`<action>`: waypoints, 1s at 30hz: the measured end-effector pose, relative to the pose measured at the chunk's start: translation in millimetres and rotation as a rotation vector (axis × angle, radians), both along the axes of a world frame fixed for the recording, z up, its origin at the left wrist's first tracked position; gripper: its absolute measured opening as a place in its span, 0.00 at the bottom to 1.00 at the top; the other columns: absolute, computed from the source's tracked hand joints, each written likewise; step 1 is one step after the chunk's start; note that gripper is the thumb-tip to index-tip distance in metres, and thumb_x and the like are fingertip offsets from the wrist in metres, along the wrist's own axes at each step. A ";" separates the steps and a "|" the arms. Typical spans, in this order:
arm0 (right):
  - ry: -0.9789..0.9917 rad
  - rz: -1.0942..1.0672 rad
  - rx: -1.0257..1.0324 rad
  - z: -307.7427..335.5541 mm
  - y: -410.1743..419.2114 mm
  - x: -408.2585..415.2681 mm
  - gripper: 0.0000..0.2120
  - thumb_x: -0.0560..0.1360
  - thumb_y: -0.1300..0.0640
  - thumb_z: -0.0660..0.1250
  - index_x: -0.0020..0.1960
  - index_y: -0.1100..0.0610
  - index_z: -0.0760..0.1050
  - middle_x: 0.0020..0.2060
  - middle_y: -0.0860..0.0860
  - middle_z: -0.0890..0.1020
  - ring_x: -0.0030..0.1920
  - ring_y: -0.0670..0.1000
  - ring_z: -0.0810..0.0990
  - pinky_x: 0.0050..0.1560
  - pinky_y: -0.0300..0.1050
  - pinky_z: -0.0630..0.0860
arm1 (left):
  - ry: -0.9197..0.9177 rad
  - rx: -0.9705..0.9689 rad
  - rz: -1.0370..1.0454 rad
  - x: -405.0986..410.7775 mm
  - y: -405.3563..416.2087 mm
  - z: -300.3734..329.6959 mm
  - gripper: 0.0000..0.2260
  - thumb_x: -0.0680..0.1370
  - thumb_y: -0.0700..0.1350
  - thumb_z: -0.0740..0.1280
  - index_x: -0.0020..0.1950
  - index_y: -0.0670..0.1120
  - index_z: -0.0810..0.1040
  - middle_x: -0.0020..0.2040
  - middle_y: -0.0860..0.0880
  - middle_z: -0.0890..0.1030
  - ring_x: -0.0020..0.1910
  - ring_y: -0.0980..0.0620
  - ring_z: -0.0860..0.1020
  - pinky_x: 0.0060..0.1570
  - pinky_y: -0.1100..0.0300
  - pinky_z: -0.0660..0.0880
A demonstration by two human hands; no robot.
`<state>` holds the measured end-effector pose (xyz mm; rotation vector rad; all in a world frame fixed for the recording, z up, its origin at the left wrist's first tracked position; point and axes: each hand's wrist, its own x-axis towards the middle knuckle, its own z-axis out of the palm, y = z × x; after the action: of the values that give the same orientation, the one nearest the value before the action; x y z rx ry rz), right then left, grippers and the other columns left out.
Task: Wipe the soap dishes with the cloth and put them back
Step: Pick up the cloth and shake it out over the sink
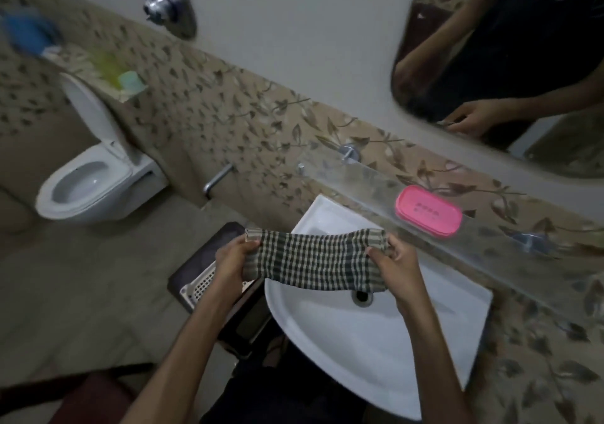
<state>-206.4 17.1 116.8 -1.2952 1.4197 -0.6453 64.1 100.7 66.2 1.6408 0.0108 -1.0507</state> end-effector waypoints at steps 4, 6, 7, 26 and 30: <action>0.080 0.158 -0.016 -16.1 -11.6 66.8 0.08 0.79 0.66 0.67 0.52 0.56 0.82 0.47 0.56 0.88 0.51 0.59 0.87 0.55 0.57 0.84 | -0.088 0.003 0.073 42.7 30.6 -18.3 0.15 0.81 0.32 0.64 0.66 0.36 0.81 0.54 0.35 0.82 0.51 0.40 0.79 0.43 0.51 0.76; 0.136 0.238 -0.023 -29.1 -20.3 102.3 0.08 0.79 0.65 0.66 0.53 0.57 0.82 0.48 0.56 0.87 0.51 0.59 0.86 0.57 0.58 0.83 | -0.123 0.043 0.155 64.1 41.1 -34.6 0.15 0.80 0.31 0.65 0.65 0.36 0.82 0.53 0.36 0.83 0.50 0.40 0.80 0.46 0.49 0.79; 0.160 0.273 -0.021 -36.5 -25.0 120.2 0.08 0.79 0.65 0.66 0.53 0.55 0.82 0.48 0.55 0.87 0.51 0.58 0.86 0.56 0.56 0.83 | -0.142 0.064 0.197 73.8 47.0 -42.5 0.15 0.79 0.30 0.65 0.65 0.36 0.82 0.54 0.36 0.83 0.50 0.40 0.81 0.51 0.47 0.81; 0.503 0.711 0.129 -180.2 -34.1 348.1 0.17 0.78 0.69 0.64 0.63 0.63 0.83 0.57 0.63 0.86 0.59 0.63 0.85 0.63 0.55 0.81 | -0.028 0.307 0.469 193.8 135.3 -189.9 0.21 0.83 0.30 0.58 0.76 0.38 0.72 0.70 0.34 0.78 0.67 0.31 0.77 0.68 0.35 0.74; 0.542 0.747 0.102 -195.4 -46.1 374.5 0.19 0.77 0.70 0.63 0.66 0.63 0.82 0.59 0.62 0.86 0.62 0.62 0.84 0.65 0.52 0.79 | 0.023 0.304 0.452 211.5 137.1 -201.3 0.23 0.83 0.29 0.58 0.78 0.40 0.69 0.65 0.36 0.79 0.56 0.38 0.80 0.59 0.41 0.80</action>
<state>168.1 -29.0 -78.6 -1.8458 1.2106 0.2977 275.6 237.8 -135.1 1.7840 0.5561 -0.7418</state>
